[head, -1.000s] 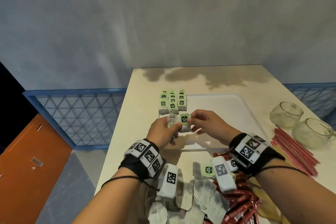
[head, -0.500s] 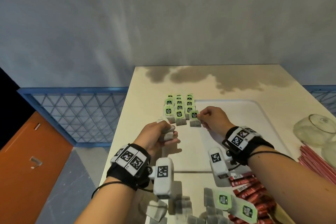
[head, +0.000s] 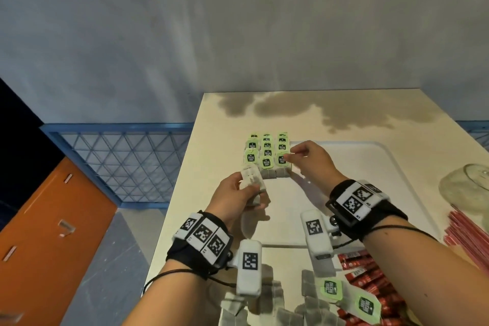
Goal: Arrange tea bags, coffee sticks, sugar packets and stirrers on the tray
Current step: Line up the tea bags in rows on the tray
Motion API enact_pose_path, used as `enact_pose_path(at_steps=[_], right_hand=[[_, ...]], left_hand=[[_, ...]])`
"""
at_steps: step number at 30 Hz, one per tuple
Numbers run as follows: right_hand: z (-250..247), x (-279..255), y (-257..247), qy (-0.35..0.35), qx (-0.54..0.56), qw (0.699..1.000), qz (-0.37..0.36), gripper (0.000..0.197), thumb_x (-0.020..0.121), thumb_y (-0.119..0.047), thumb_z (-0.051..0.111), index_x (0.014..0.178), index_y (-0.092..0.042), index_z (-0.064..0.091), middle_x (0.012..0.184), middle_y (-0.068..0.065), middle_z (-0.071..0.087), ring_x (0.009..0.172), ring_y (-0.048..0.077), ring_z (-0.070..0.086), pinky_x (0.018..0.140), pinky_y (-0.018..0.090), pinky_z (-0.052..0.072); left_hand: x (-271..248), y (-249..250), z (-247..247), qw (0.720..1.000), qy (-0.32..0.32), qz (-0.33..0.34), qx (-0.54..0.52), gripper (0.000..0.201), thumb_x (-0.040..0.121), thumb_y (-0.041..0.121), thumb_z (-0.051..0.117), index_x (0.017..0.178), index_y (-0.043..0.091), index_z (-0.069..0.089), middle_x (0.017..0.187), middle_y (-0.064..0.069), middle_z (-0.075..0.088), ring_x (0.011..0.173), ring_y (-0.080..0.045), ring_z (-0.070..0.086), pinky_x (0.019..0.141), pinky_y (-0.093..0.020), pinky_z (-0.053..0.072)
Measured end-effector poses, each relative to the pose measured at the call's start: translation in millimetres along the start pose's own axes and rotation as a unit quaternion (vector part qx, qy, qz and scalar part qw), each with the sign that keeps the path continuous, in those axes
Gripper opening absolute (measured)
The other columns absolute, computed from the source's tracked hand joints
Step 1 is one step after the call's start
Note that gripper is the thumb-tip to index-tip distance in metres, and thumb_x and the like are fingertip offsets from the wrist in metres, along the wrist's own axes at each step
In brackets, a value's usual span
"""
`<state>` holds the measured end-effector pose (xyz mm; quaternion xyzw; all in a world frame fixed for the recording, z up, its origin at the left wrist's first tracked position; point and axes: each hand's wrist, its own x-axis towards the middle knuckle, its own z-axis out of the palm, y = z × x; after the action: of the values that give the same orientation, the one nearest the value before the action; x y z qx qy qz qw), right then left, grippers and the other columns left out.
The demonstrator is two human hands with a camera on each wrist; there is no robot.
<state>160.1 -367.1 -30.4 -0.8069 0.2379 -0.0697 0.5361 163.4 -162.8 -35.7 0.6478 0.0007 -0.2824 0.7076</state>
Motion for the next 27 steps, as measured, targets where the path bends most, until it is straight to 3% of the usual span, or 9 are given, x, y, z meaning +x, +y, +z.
enact_pose_path(at_steps=[3,6,11,15,18,21,24,27], right_hand=[[-4,-31,-22,-0.09,0.065,0.993,-0.024,0.017,0.091,-0.02,0.068,0.101,-0.007,0.067,0.096,0.004,0.068,0.077,0.016,0.059,0.066,0.026,0.047],[-4,-51,-27,-0.122,0.023,0.991,-0.049,0.015,0.091,-0.023,0.067,0.098,-0.01,0.067,0.091,0.004,0.07,0.075,0.015,0.06,0.064,0.025,0.048],[-12,-72,-21,-0.114,0.035,0.991,-0.066,0.01,0.092,-0.017,0.066,0.084,-0.014,0.062,0.085,0.005,0.067,0.074,0.019,0.062,0.065,0.028,0.049],[-23,-91,-15,-0.058,0.052,0.994,-0.083,0.015,0.095,-0.017,0.062,0.082,-0.009,0.06,0.081,0.009,0.068,0.069,0.019,0.063,0.068,0.036,0.054],[-27,-101,-7,-0.02,0.032,0.995,-0.089,0.018,0.094,-0.018,0.063,0.083,-0.003,0.061,0.073,0.009,0.068,0.064,0.022,0.065,0.07,0.04,0.059],[-27,-110,-2,-0.009,-0.012,0.994,-0.11,0.017,0.092,-0.021,0.065,0.08,-0.009,0.062,0.069,0.008,0.07,0.067,0.026,0.068,0.076,0.048,0.059],[-24,-114,-1,-0.012,-0.035,0.992,-0.122,0.017,0.09,-0.021,0.066,0.077,-0.012,0.061,0.069,0.005,0.07,0.066,0.023,0.069,0.076,0.048,0.058],[-20,-118,-1,-0.017,-0.049,0.99,-0.128,0.016,0.09,-0.019,0.065,0.078,-0.011,0.059,0.071,0.006,0.07,0.065,0.021,0.069,0.074,0.047,0.058]], left_hand=[[-5,-4,8,0.998,-0.01,0.021,0.053,0.026,0.095,0.002,0.058,0.12,0.008,0.061,0.1,-0.016,0.069,0.07,-0.019,0.068,0.054,-0.027,0.056],[-13,-1,19,0.994,-0.029,0.043,0.091,0.027,0.094,0.004,0.06,0.121,0.009,0.061,0.096,-0.01,0.069,0.07,-0.015,0.067,0.054,-0.026,0.055],[-33,5,31,0.99,-0.05,0.073,0.113,0.031,0.09,0.004,0.066,0.12,0.01,0.06,0.096,-0.007,0.069,0.067,-0.011,0.067,0.052,-0.023,0.055],[-41,2,30,0.986,0.027,0.103,0.129,0.042,0.08,0.001,0.077,0.117,0.012,0.061,0.107,-0.017,0.066,0.072,-0.021,0.071,0.06,-0.034,0.061],[-48,-1,32,0.983,0.09,0.123,0.104,0.028,0.078,0.0,0.078,0.101,0.008,0.064,0.087,-0.013,0.066,0.059,-0.017,0.065,0.055,-0.03,0.059],[-53,-5,40,0.976,0.089,0.134,0.145,0.02,0.075,0.008,0.08,0.09,0.015,0.068,0.079,-0.013,0.069,0.06,-0.02,0.064,0.059,-0.039,0.061],[-61,-8,47,0.97,0.073,0.145,0.18,0.017,0.077,0.01,0.078,0.091,0.018,0.071,0.065,-0.009,0.067,0.046,-0.017,0.058,0.06,-0.04,0.061],[-66,-8,51,0.97,0.062,0.149,0.183,0.019,0.079,0.009,0.077,0.097,0.016,0.071,0.063,-0.005,0.067,0.045,-0.015,0.058,0.062,-0.045,0.062]])
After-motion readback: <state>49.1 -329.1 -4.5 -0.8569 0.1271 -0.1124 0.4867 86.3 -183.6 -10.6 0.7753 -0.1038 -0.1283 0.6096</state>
